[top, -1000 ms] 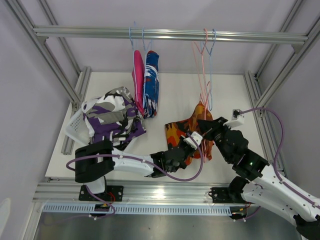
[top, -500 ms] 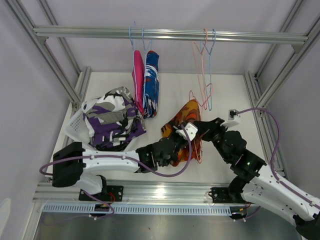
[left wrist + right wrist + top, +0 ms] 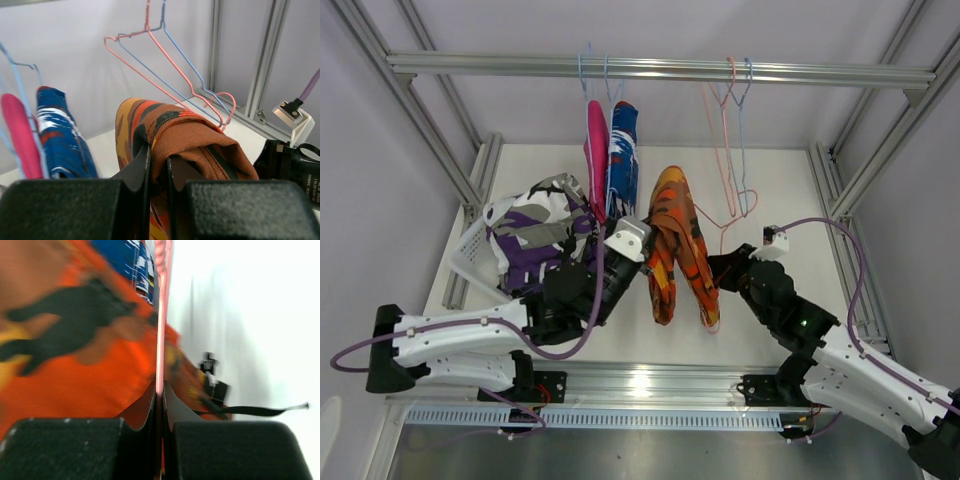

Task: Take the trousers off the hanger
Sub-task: Remove the trousers from the hanger, then place the trousers in the bin.

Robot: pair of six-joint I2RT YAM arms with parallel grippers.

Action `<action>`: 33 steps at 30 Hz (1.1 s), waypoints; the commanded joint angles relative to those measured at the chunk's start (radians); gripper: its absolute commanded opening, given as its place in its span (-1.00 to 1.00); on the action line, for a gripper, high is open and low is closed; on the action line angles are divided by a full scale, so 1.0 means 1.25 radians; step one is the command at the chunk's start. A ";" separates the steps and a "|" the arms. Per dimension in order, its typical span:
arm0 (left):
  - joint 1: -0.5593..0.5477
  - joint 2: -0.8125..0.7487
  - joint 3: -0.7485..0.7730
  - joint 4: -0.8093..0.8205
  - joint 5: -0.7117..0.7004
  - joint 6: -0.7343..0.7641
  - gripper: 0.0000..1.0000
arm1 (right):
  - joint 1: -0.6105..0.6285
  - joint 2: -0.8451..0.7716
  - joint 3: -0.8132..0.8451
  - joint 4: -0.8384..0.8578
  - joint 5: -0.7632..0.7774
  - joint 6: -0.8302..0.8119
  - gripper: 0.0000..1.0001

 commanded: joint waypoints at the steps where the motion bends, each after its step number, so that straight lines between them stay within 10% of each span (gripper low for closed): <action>1: -0.002 -0.084 0.074 0.032 -0.024 0.032 -0.99 | -0.005 0.007 0.003 0.018 0.003 -0.015 -1.00; 33: 0.046 -0.476 0.091 0.154 -0.272 0.326 -0.99 | -0.019 0.090 -0.011 0.051 -0.015 -0.028 -1.00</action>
